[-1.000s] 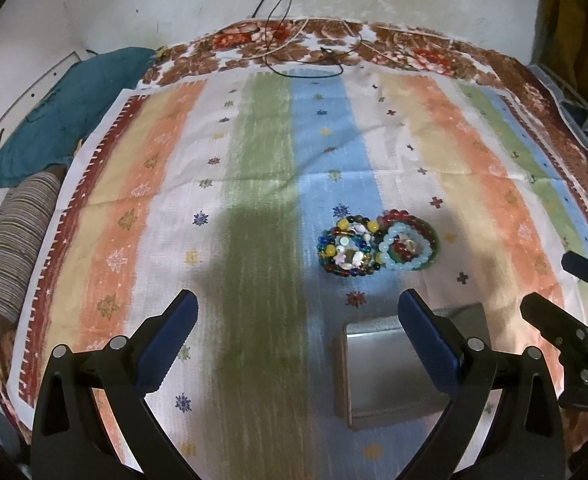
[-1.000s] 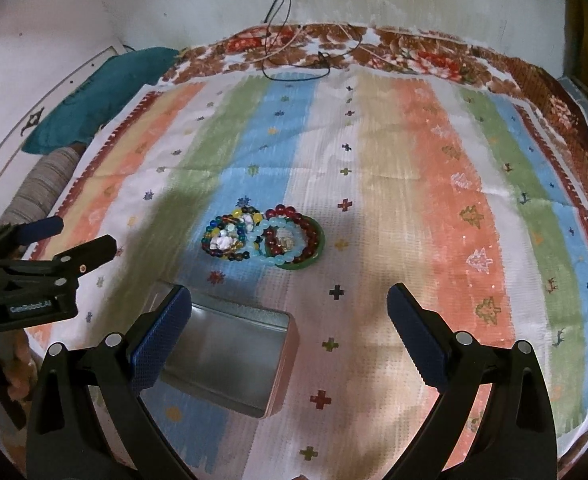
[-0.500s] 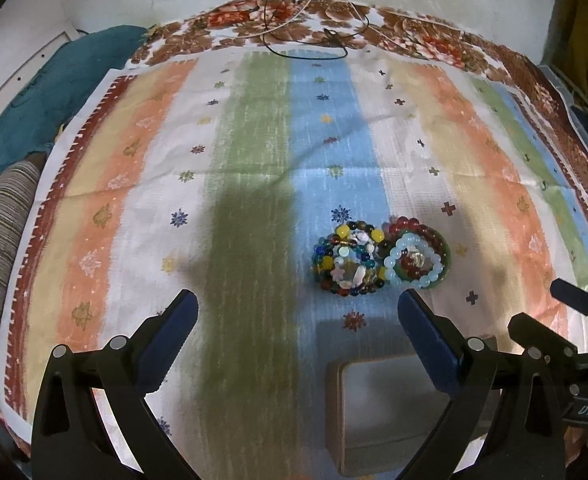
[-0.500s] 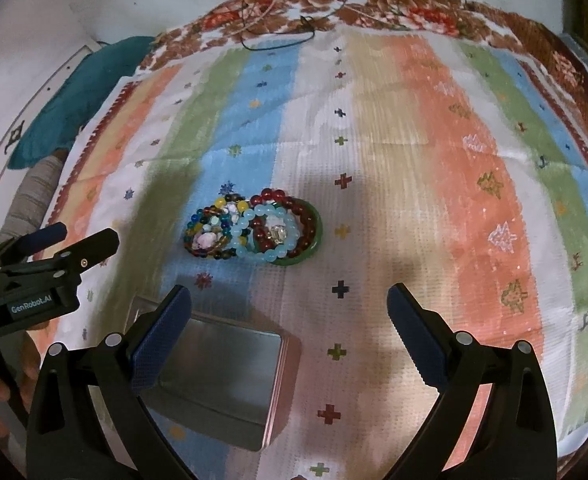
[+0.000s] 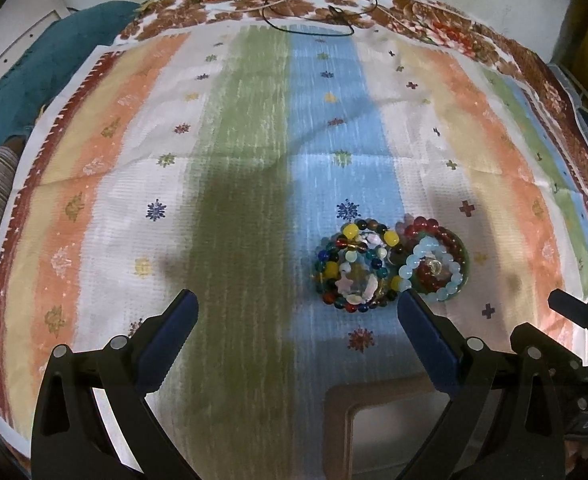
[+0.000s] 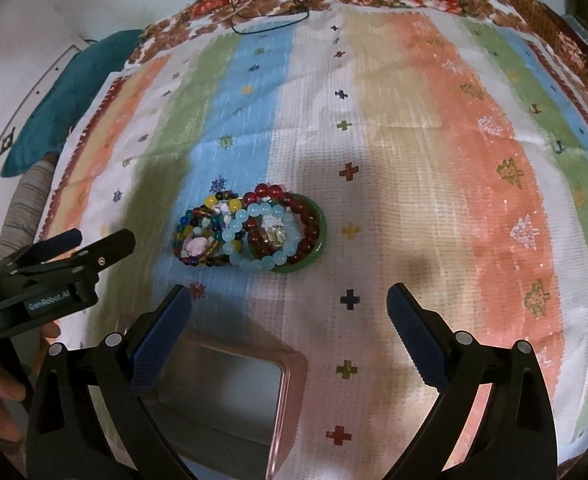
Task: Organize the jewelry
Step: 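Lower both open tools over the bracelet pile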
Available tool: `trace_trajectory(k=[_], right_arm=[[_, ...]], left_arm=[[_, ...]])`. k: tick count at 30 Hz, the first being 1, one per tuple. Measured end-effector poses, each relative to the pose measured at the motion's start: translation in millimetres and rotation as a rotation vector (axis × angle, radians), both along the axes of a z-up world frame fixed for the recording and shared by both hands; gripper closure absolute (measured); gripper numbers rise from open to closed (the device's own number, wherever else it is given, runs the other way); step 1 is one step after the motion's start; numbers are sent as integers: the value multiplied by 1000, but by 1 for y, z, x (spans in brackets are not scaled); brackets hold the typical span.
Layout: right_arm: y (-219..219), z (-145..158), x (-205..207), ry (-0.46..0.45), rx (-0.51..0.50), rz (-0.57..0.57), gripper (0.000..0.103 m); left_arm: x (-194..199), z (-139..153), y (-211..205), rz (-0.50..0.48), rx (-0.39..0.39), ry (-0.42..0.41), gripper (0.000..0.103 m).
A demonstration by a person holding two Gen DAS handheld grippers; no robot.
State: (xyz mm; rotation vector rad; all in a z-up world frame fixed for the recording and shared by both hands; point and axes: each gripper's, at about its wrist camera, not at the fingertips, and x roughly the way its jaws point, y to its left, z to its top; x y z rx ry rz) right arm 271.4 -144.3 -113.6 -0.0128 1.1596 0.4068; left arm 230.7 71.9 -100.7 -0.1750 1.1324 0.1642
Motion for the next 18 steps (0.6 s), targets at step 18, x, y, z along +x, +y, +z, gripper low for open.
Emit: trace_trajectory(k=[18], right_arm=[[12, -21, 22, 55, -17, -13, 13]], left_arm=[[27, -29, -2, -61, 20, 47, 23]])
